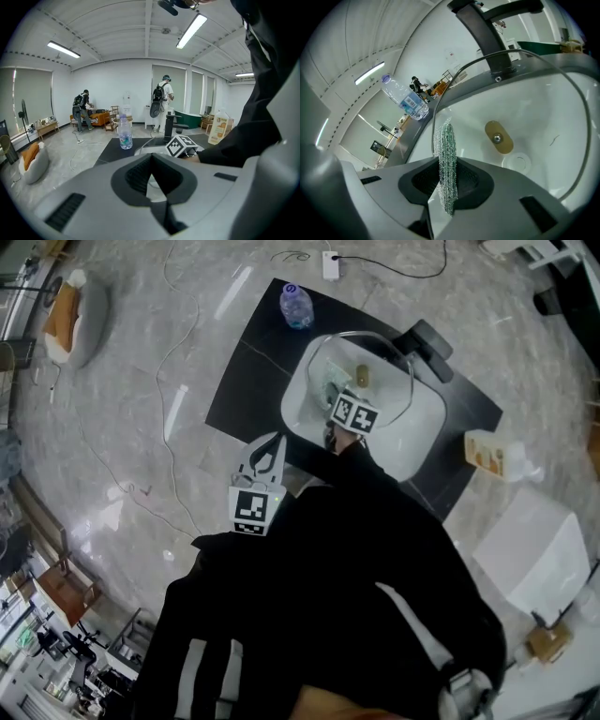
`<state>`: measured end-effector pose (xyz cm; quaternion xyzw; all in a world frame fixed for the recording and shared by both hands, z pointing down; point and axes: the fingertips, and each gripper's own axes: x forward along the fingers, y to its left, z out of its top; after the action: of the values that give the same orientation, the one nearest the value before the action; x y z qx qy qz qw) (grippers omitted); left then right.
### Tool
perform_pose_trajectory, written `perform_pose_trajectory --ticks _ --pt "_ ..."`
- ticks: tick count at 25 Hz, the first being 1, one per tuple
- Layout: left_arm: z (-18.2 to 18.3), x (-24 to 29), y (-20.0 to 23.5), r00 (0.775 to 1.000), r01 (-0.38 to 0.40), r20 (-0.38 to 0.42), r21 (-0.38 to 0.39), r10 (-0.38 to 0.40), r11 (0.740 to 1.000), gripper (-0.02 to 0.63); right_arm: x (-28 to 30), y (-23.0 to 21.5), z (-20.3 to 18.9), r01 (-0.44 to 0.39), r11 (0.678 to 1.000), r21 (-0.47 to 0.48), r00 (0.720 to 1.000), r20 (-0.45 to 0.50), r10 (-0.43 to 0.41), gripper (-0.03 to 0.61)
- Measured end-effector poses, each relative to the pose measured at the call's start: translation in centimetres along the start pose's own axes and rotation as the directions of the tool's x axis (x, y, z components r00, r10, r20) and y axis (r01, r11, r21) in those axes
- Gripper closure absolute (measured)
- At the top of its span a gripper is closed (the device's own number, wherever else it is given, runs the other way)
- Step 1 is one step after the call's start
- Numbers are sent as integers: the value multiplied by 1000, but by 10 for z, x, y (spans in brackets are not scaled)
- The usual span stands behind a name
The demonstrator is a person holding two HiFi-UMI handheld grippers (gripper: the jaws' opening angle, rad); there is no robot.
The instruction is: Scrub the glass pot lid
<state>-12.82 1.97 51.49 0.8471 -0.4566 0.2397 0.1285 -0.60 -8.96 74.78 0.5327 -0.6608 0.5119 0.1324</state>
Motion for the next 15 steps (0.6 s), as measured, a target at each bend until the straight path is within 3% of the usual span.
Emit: perform_pose_trajectory --ticks 7,15 --pt "-8 -5 16 999 -47 -20 -38 47 998 611 30 21 -1 -66 998 20 997 -35 67 512" --pt "-17 -10 25 997 -68 -49 -40 66 997 612 47 11 -3 -26 999 42 998 -56 28 512"
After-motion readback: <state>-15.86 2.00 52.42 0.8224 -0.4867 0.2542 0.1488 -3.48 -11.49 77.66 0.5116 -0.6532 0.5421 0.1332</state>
